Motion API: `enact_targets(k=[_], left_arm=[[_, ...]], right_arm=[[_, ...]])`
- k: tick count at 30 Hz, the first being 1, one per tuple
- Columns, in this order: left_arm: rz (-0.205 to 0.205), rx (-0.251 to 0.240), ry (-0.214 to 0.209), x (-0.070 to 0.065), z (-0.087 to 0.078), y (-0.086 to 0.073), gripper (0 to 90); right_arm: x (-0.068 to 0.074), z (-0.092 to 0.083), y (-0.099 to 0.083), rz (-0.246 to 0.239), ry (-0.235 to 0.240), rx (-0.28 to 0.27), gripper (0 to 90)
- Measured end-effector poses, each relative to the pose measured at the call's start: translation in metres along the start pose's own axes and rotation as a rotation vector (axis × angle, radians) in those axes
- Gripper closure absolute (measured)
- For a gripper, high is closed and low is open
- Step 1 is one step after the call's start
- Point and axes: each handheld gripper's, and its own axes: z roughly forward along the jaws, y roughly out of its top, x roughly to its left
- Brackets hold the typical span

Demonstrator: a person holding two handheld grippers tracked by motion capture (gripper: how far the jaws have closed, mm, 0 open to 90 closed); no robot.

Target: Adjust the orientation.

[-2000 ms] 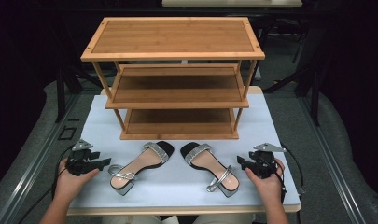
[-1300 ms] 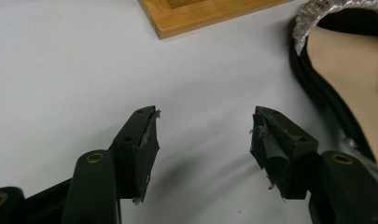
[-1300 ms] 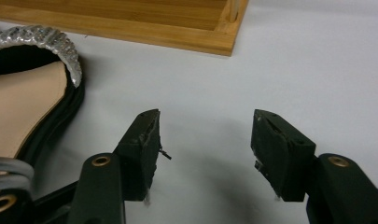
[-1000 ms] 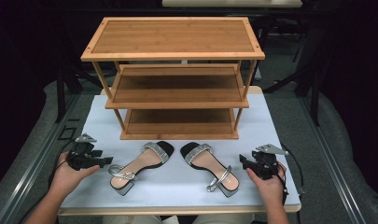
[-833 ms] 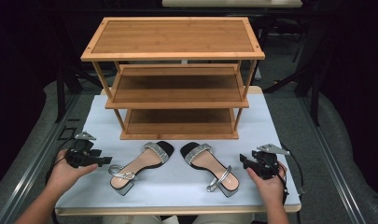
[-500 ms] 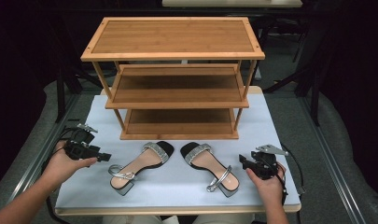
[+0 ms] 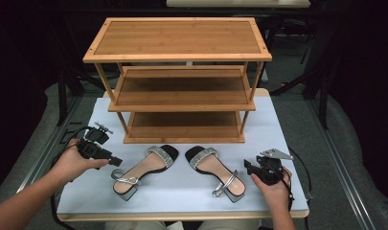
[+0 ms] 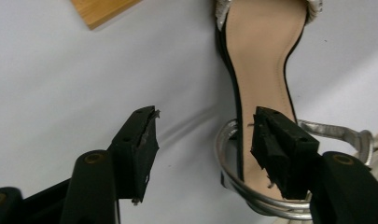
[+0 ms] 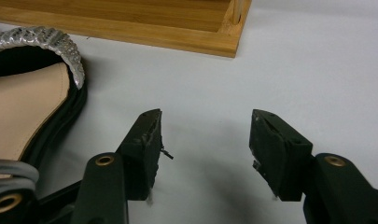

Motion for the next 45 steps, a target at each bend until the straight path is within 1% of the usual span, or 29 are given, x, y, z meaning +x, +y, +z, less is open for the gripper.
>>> enact_targets(k=[3,5,6,7,8,9,10,12,15,17,18,19,22,24,25,27,30,31,35,37,40,41,42,43,45], left_arm=[[0.013,0.033,0.005,-0.006,0.004,0.005,40.2],[0.015,0.054,0.000,-0.010,0.008,0.010,37.7],[0.016,0.060,-0.001,-0.012,0.009,0.012,36.0],[0.029,0.070,0.002,-0.014,0.011,0.014,34.0],[0.028,0.075,-0.001,-0.017,0.014,0.016,32.0],[0.036,0.088,-0.001,-0.020,0.016,0.018,29.7],[0.035,0.098,-0.006,-0.023,0.019,0.019,27.8],[0.045,0.113,-0.002,-0.028,0.023,0.022,26.4],[0.062,0.139,-0.002,-0.036,0.032,0.025,26.2],[0.062,0.155,-0.002,-0.040,0.039,0.026,26.2],[0.068,0.168,-0.001,-0.041,0.042,0.026,26.2],[0.062,0.178,-0.001,-0.043,0.045,0.026,26.2],[0.063,0.204,0.011,-0.045,0.052,0.026,26.2],[0.061,0.206,0.005,-0.045,0.056,0.027,26.2],[0.054,0.207,0.003,-0.046,0.057,0.027,26.2],[0.058,0.219,0.005,-0.046,0.060,0.027,26.3],[0.057,0.222,0.008,-0.048,0.064,0.028,26.5],[0.051,0.220,0.010,-0.049,0.066,0.028,26.6],[0.063,0.234,0.015,-0.051,0.071,0.029,27.2],[0.059,0.243,0.018,-0.053,0.074,0.028,28.6],[0.066,0.249,0.039,-0.054,0.077,0.029,32.4],[0.069,0.250,0.042,-0.055,0.078,0.029,33.8],[0.090,0.268,0.042,-0.054,0.078,0.030,34.6],[0.091,0.274,0.048,-0.054,0.080,0.030,35.5],[0.093,0.279,0.047,-0.054,0.082,0.030,38.3]], right_arm=[[0.000,0.001,0.000,-0.001,-0.003,-0.001,42.6],[0.000,0.001,0.000,0.004,-0.003,-0.004,42.4],[0.000,0.001,0.000,0.006,0.002,-0.002,42.4],[0.000,0.001,0.000,0.010,0.005,-0.005,42.4],[-0.001,0.001,0.000,0.011,0.006,-0.006,42.4],[-0.001,0.001,0.000,0.012,0.006,-0.007,42.1],[-0.001,0.000,0.000,0.009,-0.003,-0.006,41.7],[-0.002,0.000,0.000,0.016,-0.019,-0.009,41.6],[-0.004,0.000,0.000,0.024,-0.002,-0.002,41.6],[-0.004,0.000,0.000,0.026,-0.003,0.004,41.6],[-0.004,0.000,0.000,0.024,-0.002,0.004,41.5],[-0.004,0.000,0.000,0.022,-0.002,0.004,41.5],[-0.004,0.000,0.000,0.030,-0.001,0.004,41.3],[-0.004,0.000,0.000,0.038,0.011,0.001,41.3],[-0.005,-0.001,0.000,0.038,0.011,0.001,41.3],[-0.005,0.000,0.000,0.040,0.006,0.003,41.3],[-0.005,0.001,-0.001,0.041,0.010,0.004,41.3],[-0.005,0.001,-0.001,0.039,0.009,0.008,41.3],[-0.004,0.002,-0.001,0.035,0.012,0.013,41.3],[-0.004,0.002,-0.001,0.036,0.011,0.014,41.3],[-0.005,0.002,-0.001,0.034,0.010,0.019,41.3],[-0.005,0.002,-0.001,0.033,0.011,0.020,41.3],[-0.005,0.002,-0.001,0.033,0.012,0.020,41.3],[-0.005,0.003,-0.002,0.033,0.010,0.019,41.3],[-0.005,0.003,-0.002,0.034,0.011,0.018,41.3]])
